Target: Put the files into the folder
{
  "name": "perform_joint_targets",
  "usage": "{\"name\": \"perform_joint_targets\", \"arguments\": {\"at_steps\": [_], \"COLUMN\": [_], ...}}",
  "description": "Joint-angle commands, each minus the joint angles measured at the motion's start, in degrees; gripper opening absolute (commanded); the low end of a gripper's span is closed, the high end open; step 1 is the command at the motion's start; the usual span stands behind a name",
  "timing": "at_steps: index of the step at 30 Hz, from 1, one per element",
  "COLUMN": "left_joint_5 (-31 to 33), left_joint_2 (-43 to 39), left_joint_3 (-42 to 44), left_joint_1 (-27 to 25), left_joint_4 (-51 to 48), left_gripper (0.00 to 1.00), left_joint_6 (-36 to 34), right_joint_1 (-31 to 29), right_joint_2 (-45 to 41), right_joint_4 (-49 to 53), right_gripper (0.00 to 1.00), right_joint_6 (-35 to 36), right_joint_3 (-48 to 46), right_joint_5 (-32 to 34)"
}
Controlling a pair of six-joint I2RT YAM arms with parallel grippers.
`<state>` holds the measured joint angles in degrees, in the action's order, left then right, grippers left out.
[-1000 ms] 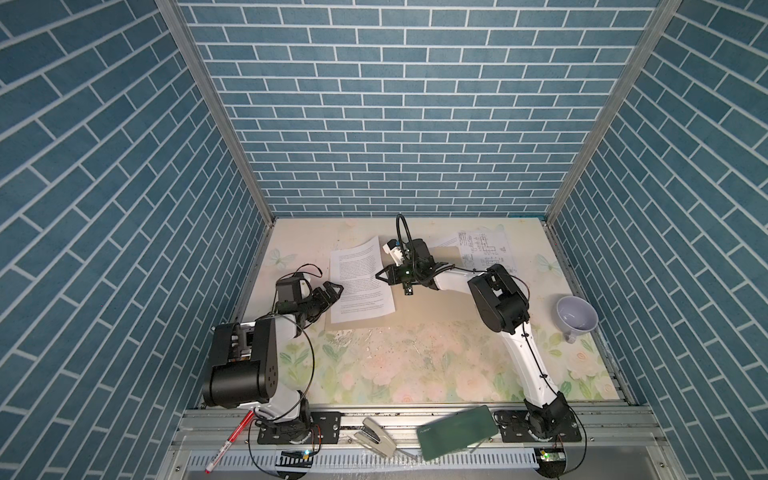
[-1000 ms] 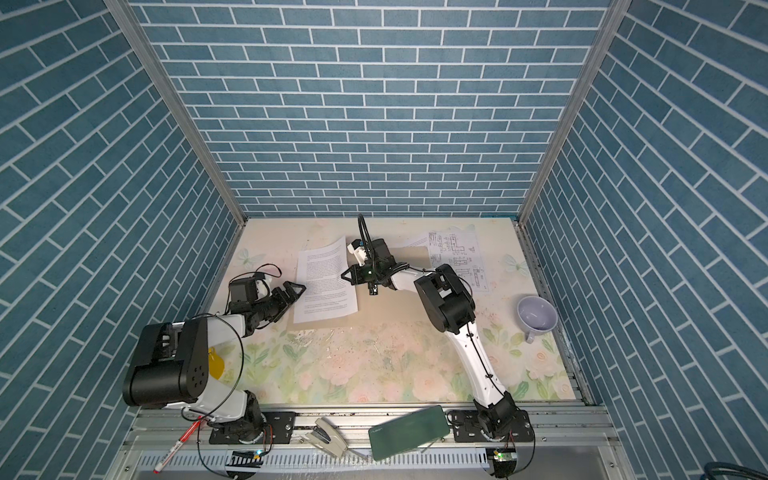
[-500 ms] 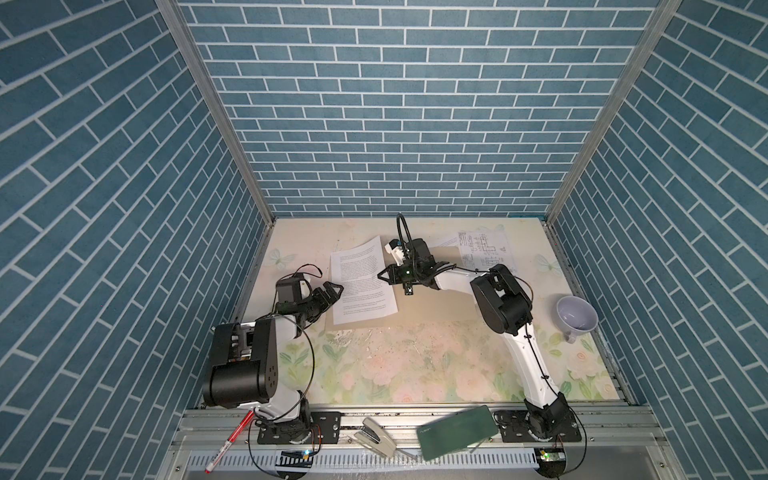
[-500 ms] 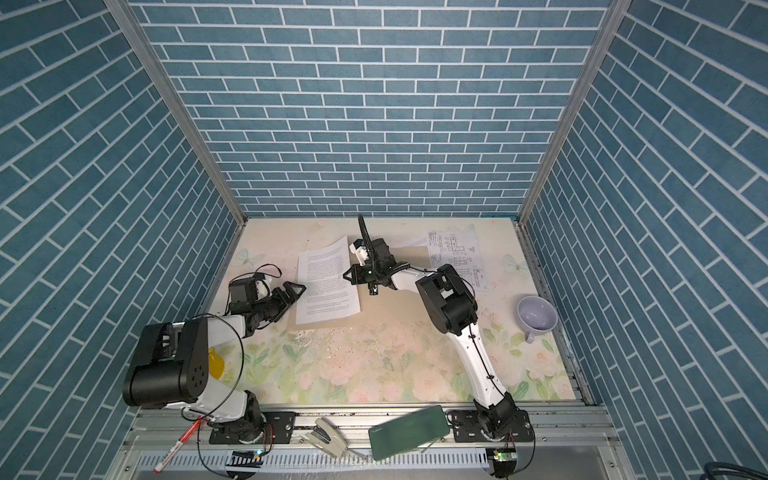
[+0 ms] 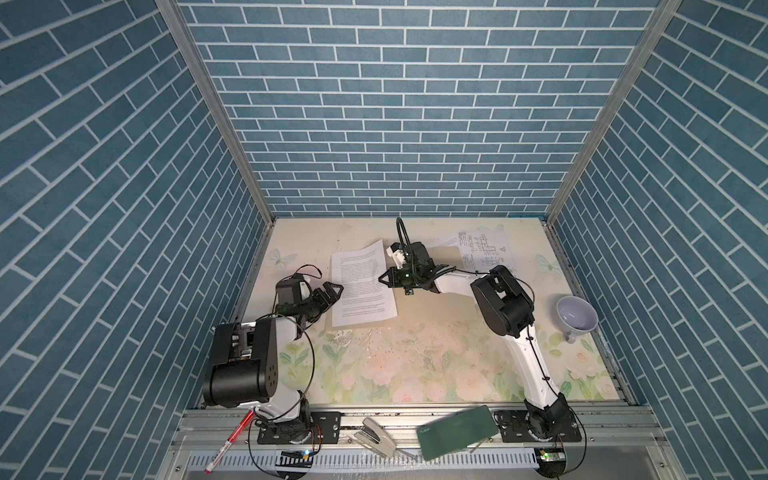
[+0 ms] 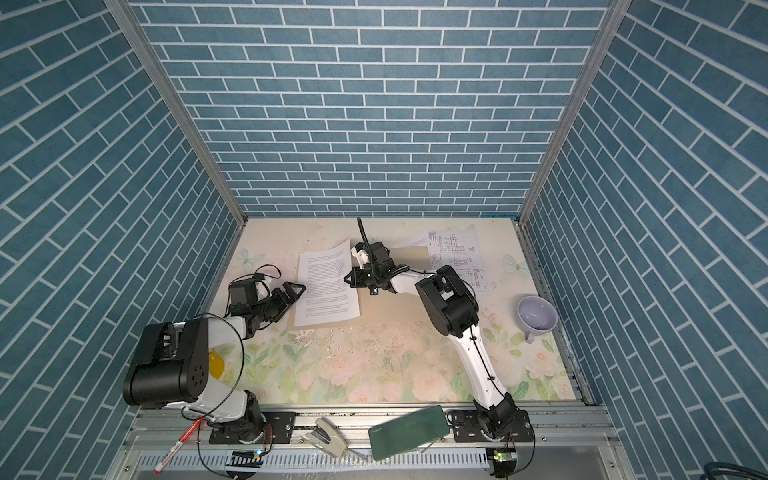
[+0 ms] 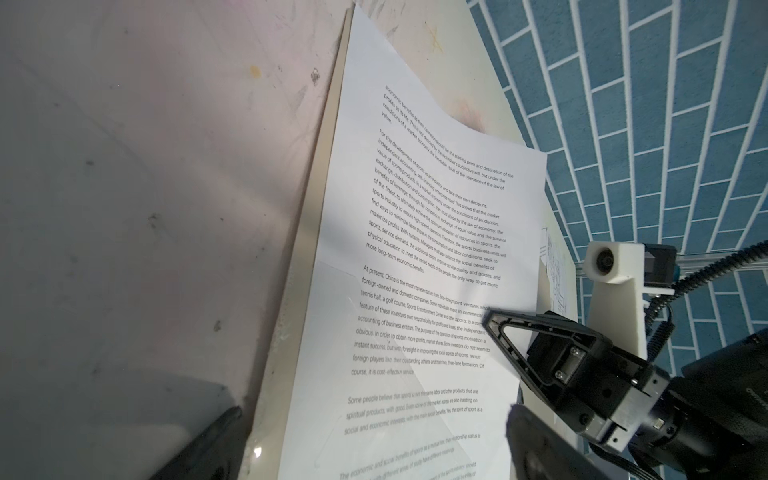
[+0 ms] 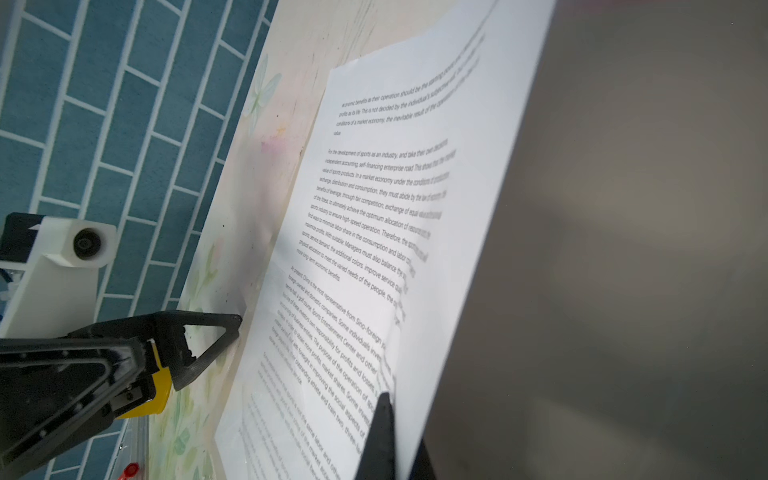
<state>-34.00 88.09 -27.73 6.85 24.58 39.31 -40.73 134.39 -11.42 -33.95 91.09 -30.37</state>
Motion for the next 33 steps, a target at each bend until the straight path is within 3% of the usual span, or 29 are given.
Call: {"name": "perform_joint_targets", "arguments": {"at_steps": [1,33], "left_joint_5": [0.45,0.34], "left_joint_2": [2.6,1.99], "left_joint_3": [2.45,3.69], "left_joint_1": [0.0,0.0], "left_joint_4": [-6.32,-5.46], "left_gripper": [0.99,0.99], "left_joint_6": [0.93,1.06], "right_joint_1": [-0.6,-2.07], "right_joint_2": [-3.21,-5.17], "right_joint_4": [0.15,-1.19], "right_gripper": [0.01,0.03], "right_joint_6": [-1.55,-4.37], "right_joint_3": [-1.48,-5.63], "right_joint_5": [1.01,4.44]}}
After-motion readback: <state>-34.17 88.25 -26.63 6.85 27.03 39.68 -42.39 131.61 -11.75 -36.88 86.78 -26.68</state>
